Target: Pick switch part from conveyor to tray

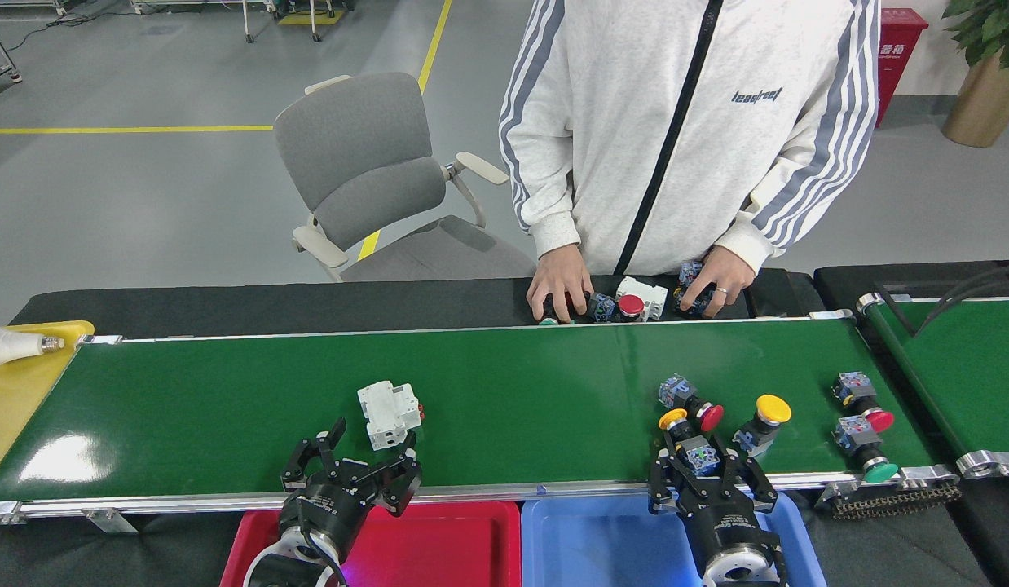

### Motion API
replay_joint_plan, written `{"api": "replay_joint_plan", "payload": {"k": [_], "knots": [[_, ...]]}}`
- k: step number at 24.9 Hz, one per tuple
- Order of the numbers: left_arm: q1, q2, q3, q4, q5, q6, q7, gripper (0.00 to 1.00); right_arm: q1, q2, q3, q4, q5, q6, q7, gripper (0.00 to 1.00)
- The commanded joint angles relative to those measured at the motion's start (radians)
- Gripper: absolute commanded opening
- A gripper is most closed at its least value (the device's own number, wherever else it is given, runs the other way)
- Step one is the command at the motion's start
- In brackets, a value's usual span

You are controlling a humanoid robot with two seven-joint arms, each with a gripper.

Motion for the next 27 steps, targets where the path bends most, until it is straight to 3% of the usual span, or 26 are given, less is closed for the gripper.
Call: {"api": "replay_joint_plan", "payload": {"k": [1,6,7,9,11,12,14,18,21,23,27], "knots": [[-0.036,-0.005,0.003,0.015,-0.001,0.032,0.003,1.0,-0.002,-0.006,0.033,-0.053,0.0,-0.036,0.0,0.02],[-0.092,-0.005,0.003,0.096,-0.001,0.107,0.006,0.95,0.009,-0.005,0.215,-0.167,0.0,-0.264,-0.001,0.02],[-0.099,-0.005,0.003,0.112,-0.001,0.124,0.009,0.92,0.003,-0.003,0.252,-0.165,0.001,-0.326,0.0,0.12],[-0.111,-0.005,0.003,0.134,-0.001,0.139,0.009,0.73,-0.003,-0.002,0.347,-0.154,0.015,-0.416,0.0,1.0],[-0.111,-0.002,0.003,0.136,0.005,0.136,0.009,0.48,-0.002,-0.005,0.406,-0.134,0.018,-0.448,-0.001,1.0],[-0.105,0.0,0.005,0.133,0.013,0.127,0.011,0.28,0.0,-0.005,0.421,-0.133,0.018,-0.462,-0.001,1.0],[-0.089,0.0,0.005,0.122,0.022,0.113,0.015,0.12,0.009,-0.005,0.423,-0.134,0.017,-0.471,-0.001,1.0],[-0.019,0.003,0.005,0.004,0.037,0.076,0.018,0.07,0.047,0.0,0.343,-0.2,-0.005,-0.427,-0.01,0.98],[0.07,0.011,0.008,-0.134,0.039,-0.011,0.017,0.07,0.201,0.018,0.119,-0.269,-0.009,-0.333,-0.081,0.98],[0.132,0.011,0.006,-0.212,0.039,-0.105,0.017,0.07,0.257,0.035,-0.056,-0.268,-0.009,-0.263,-0.176,0.97],[0.2,0.003,-0.009,-0.286,0.03,-0.217,0.017,0.09,0.354,0.036,-0.278,-0.266,-0.043,-0.195,-0.254,0.98]]}}
